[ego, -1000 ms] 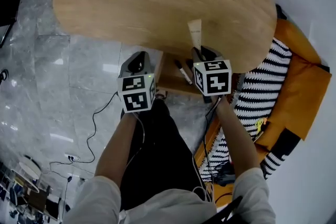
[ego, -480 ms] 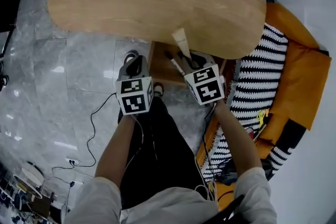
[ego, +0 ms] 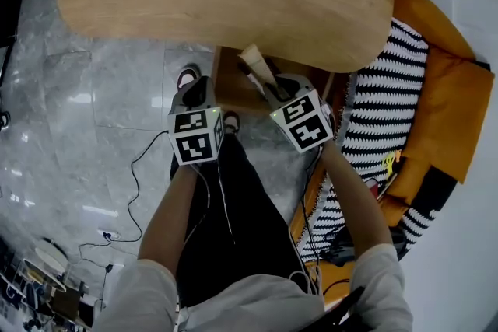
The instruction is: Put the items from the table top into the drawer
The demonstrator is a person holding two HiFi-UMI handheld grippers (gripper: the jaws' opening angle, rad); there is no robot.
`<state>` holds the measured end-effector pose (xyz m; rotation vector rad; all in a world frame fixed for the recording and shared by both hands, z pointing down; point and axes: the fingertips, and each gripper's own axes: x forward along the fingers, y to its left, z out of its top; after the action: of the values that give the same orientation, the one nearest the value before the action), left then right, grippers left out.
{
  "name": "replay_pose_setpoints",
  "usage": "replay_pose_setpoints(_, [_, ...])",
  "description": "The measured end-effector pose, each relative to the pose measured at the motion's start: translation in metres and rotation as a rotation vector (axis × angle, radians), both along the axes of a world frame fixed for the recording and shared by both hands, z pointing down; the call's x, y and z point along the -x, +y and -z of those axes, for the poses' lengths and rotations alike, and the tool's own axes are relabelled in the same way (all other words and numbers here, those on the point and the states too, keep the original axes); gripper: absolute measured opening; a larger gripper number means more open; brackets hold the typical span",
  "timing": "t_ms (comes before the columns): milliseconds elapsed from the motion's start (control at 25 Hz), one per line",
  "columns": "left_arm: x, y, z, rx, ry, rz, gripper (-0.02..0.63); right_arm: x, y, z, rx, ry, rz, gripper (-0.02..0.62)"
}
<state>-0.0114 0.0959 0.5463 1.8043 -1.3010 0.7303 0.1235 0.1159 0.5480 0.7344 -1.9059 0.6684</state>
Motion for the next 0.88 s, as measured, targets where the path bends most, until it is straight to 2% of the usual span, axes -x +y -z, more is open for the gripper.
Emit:
replay_pose_setpoints(80, [0.0, -0.001, -0.001, 0.0, -0.002, 0.0, 0.011, -0.003, 0.003, -0.004, 0.006, 0.005, 0.019, 0.203])
replay_pose_setpoints(120, [-0.001, -0.001, -0.001, 0.001, -0.004, -0.001, 0.011, -0.005, 0.004, -0.005, 0.008, 0.008, 0.021, 0.213])
replay_pose_setpoints(640, [-0.01, -0.007, 0.009, 0.001, -0.028, -0.056, 0.011, -0.028, -0.003, -0.001, -0.01, 0.004, -0.079, 0.195])
replay_pose_setpoints(760, [-0.014, -0.007, 0.028, -0.008, -0.046, -0.082, 0.011, -0.042, -0.003, 0.008, -0.02, -0.012, -0.164, 0.169])
replay_pose_setpoints(880, [-0.01, -0.009, 0.063, -0.037, -0.053, -0.094, 0.011, -0.061, -0.003, 0.029, -0.04, -0.03, -0.338, 0.096])
